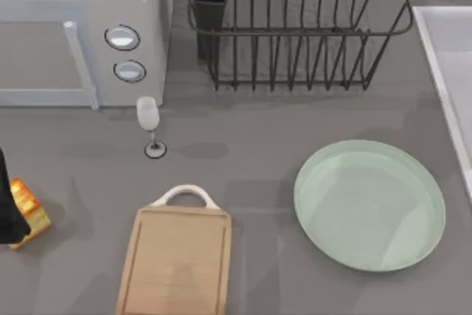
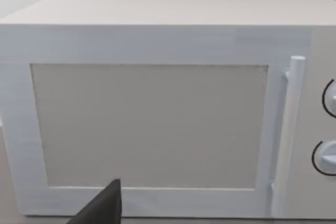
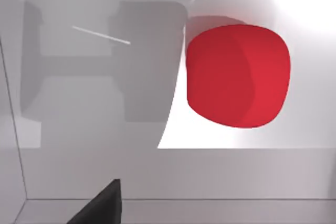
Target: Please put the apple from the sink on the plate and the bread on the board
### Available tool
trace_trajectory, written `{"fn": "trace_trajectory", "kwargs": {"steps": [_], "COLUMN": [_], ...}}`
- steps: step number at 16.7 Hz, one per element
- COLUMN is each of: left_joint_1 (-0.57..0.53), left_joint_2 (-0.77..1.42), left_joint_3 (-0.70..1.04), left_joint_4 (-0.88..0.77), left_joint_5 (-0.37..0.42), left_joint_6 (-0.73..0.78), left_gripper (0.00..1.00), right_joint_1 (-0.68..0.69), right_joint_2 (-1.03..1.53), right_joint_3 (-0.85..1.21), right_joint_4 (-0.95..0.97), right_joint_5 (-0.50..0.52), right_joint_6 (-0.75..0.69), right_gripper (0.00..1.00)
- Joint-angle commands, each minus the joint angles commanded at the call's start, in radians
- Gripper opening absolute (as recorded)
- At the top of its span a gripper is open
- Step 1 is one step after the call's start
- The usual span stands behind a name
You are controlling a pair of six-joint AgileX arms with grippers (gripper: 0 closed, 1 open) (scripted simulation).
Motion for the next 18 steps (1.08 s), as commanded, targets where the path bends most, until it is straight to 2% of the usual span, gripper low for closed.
{"fn": "trace_trajectory", "kwargs": {"steps": [9,18], "left_joint_1": [0.000,0.000], "left_joint_2": [0.000,0.000], "left_joint_3": [0.000,0.000], "left_joint_4": [0.000,0.000], "left_joint_5": [0.000,0.000], "left_joint_6": [0.000,0.000], "left_gripper": [1.00,1.00], "right_joint_1": [0.004,0.000], "right_joint_2": [0.034,0.265], "right_joint_3": [-0.013,-0.173], "right_joint_4": [0.035,0.440], "right_joint_5": [0.000,0.003], "right_joint_6": [0.000,0.003], "right_gripper": [1.00,1.00]}}
